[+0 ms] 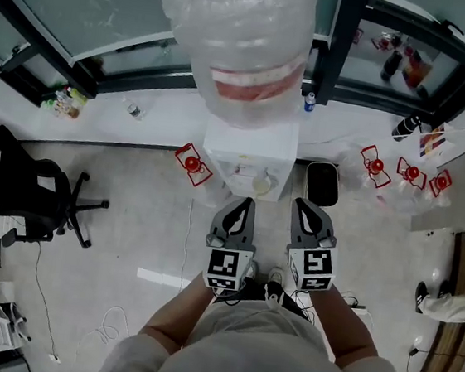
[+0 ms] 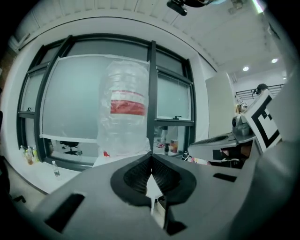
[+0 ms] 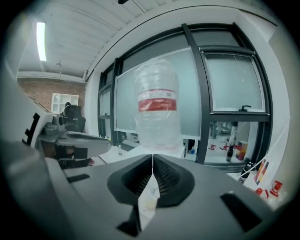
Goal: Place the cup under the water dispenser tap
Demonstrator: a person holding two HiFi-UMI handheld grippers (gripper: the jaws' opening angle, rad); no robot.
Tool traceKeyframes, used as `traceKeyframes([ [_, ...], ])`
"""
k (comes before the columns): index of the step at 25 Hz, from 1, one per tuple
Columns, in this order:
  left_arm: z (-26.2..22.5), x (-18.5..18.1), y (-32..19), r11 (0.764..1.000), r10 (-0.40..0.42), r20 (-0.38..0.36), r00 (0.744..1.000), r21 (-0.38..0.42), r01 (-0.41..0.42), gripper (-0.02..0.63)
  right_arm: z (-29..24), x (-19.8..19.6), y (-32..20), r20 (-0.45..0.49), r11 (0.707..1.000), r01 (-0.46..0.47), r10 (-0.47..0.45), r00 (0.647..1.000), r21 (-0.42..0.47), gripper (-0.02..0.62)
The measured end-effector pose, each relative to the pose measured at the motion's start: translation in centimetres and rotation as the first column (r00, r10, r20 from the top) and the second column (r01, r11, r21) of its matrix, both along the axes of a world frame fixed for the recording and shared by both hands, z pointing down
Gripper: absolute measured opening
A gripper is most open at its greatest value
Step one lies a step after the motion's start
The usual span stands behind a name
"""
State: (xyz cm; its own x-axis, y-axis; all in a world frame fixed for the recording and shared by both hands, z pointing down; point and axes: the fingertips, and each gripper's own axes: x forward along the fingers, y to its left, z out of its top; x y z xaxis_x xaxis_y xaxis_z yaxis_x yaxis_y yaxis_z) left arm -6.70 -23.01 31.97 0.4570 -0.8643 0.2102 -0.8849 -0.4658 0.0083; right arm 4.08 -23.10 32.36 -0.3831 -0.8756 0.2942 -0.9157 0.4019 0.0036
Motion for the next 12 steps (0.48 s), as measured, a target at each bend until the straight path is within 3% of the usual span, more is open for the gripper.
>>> traceKeyframes([
  [6, -5.5, -0.3, 0.9, 1.0, 0.014, -0.085, 0.996, 0.006, -0.013, 0.02, -4.7, -0.2, 1.1, 0.019, 0.999, 0.022, -0.023, 1.0, 0.048, 0.028],
  [12, -8.9, -0.8, 0.3, 0.995, -0.001, -0.058, 0.998, 0.104, 0.007, 0.02, -6.2, -0.3, 1.6, 0.036, 0.997, 0.033, -0.035, 0.999, 0.07, 0.028],
])
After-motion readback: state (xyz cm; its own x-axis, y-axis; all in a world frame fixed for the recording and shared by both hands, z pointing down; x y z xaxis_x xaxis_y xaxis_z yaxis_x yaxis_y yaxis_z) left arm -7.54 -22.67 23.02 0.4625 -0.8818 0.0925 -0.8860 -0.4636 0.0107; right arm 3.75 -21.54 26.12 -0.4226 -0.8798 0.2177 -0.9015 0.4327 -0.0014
